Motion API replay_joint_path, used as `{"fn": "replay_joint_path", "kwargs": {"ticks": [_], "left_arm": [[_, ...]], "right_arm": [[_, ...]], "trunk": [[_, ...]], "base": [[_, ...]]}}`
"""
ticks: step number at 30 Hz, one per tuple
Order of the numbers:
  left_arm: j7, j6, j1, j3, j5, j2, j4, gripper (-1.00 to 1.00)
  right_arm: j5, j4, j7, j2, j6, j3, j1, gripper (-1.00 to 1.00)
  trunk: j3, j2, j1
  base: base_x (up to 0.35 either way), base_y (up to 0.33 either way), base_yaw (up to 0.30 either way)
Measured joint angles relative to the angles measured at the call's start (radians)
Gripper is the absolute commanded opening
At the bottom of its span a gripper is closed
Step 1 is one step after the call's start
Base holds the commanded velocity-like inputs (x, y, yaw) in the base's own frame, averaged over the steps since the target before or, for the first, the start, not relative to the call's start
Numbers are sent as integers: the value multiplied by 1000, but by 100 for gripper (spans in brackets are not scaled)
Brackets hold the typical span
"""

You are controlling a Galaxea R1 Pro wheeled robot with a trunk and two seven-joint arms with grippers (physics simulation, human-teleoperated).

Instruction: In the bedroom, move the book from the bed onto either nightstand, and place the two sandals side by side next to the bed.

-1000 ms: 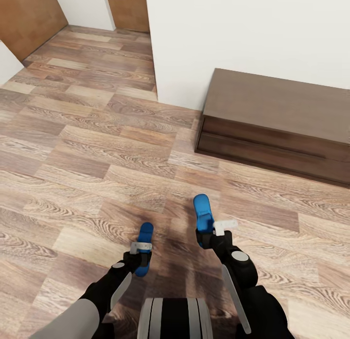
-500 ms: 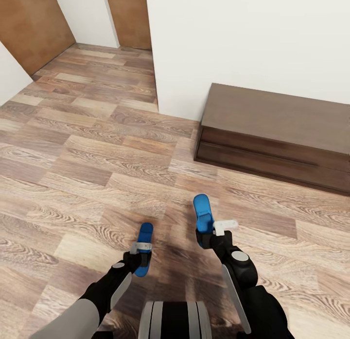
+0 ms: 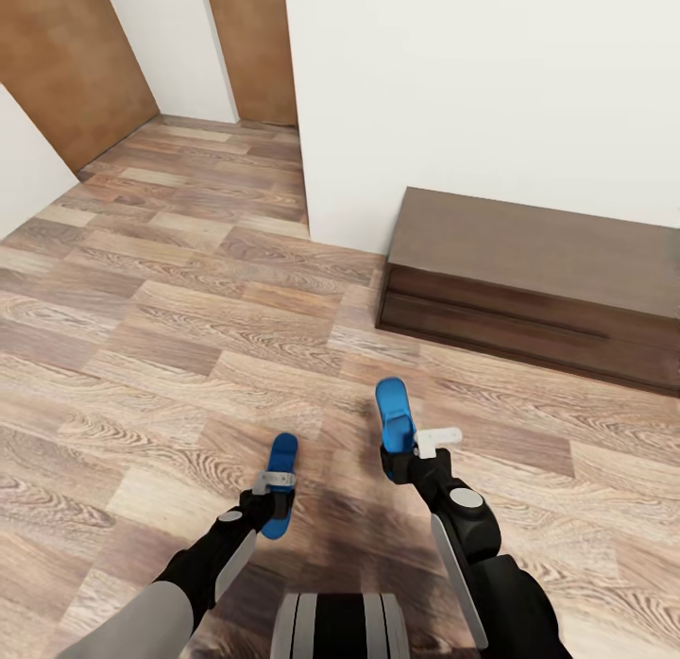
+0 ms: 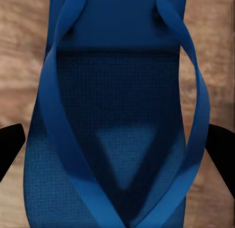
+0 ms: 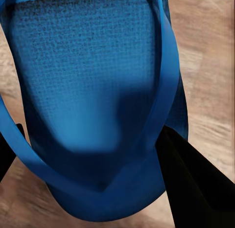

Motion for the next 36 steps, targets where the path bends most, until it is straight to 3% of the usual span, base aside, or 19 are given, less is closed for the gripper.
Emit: {"fn": "replay_joint_path", "kwargs": {"ticks": [36], "left_arm": [[0, 0, 0, 2, 0, -3, 8, -100]], "right_arm": [[0, 0, 2, 0, -8, 0, 16, -100]], "trunk": [[139, 8, -16]], "base": [[0, 0, 0]]}}
